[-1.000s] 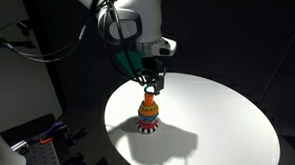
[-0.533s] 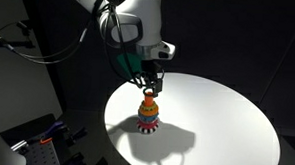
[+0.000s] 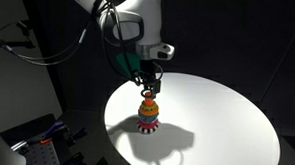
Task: Pick up the lime green ring and put it on the ring holder
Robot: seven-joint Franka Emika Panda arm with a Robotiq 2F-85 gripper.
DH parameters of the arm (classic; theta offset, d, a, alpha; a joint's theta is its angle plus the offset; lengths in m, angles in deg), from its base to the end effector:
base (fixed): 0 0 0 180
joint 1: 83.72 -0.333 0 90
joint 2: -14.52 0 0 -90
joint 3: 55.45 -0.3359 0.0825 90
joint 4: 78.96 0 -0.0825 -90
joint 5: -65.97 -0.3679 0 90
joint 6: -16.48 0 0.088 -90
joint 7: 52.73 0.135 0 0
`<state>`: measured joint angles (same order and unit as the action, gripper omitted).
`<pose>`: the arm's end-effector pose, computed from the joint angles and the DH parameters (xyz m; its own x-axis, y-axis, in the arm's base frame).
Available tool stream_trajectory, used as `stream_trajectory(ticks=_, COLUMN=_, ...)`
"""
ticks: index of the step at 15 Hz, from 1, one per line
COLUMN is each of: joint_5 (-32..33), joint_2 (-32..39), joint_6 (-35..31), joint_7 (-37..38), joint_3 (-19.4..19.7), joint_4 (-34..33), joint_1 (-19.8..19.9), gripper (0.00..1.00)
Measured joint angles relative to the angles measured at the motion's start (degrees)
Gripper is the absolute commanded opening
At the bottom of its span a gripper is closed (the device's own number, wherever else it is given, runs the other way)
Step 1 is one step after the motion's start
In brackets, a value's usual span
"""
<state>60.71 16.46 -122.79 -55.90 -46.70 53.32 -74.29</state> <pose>0.4896 -0.1586 0.3420 0.9419 -0.3238 0.0897 -0.3198 -0.9458 -0.0557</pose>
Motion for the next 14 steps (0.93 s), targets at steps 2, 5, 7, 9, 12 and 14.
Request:
stream_trajectory(ticks=2, joint_5=0.99, joint_2=0.00, joint_6=0.28, joint_7=0.99, joint_3=0.00, joint_4=-0.08, joint_1=0.00, gripper=0.45)
stream_trajectory(ticks=5, joint_5=2.27, joint_2=0.02, joint_6=0.33, joint_7=2.18, joint_3=0.00, joint_4=-0.08, joint_1=0.00, gripper=0.45)
stream_trajectory(ticks=7, joint_5=2.89, joint_2=0.07, joint_6=0.33, joint_7=2.72, joint_3=0.00, joint_4=-0.08, joint_1=0.00, gripper=0.45)
stream_trajectory(ticks=9, joint_5=3.02, joint_2=0.21, joint_6=0.33, joint_7=2.81, joint_3=0.00, joint_4=-0.08, joint_1=0.00, gripper=0.45)
stream_trajectory(ticks=12, joint_5=3.03, joint_2=0.83, joint_6=0.22, joint_7=2.82, joint_3=0.00, joint_4=-0.08, joint_1=0.00, gripper=0.45)
stream_trajectory(ticks=14, joint_5=3.03, joint_2=1.20, joint_6=0.19, joint_7=2.81, joint_3=0.00, joint_4=-0.08, joint_1=-0.01, gripper=0.93)
